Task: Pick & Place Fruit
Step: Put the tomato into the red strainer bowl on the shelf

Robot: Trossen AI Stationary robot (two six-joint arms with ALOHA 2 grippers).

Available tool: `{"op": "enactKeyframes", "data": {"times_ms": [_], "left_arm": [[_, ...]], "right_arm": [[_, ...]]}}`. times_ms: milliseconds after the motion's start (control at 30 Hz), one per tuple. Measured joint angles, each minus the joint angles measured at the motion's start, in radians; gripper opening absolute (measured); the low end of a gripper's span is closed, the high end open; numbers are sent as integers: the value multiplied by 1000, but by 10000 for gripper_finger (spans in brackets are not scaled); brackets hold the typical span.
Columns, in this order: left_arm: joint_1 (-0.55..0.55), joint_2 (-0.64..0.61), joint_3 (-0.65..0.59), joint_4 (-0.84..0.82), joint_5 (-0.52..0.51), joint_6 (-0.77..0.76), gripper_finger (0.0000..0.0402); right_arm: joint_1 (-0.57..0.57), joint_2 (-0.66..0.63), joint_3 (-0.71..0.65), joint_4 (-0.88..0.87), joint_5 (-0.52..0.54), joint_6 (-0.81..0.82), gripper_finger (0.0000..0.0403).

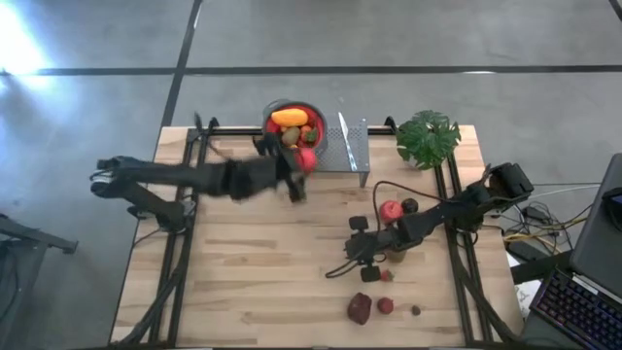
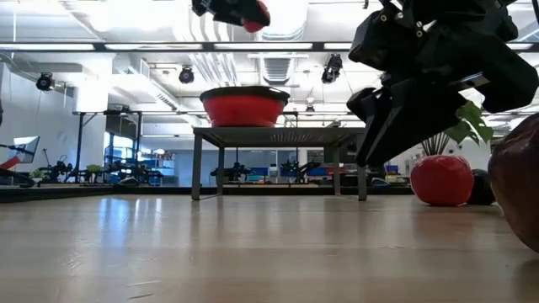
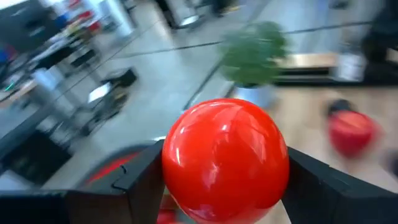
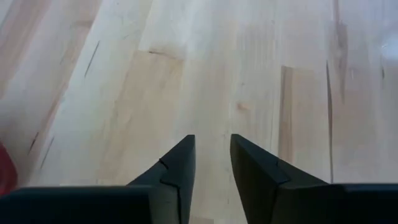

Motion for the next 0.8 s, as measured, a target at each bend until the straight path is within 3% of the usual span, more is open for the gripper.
{"op": "enactKeyframes", "data": {"times_ms": [200,400,500,800], "left_arm": [[241,8,167,-250,130,-96,265],[379,64,189,-301,253,-145,265],[419,98,174,-302,335,-181,265],[431,196,172,-324,343,-179,272]], "right_arm": [[0,0,-1,1,0,-7,77],[0,0,-2,12,-1,-28,71],[0,0,-2,13,-1,-28,78],[-1,0,-14,13,-1,-27,102]]}}
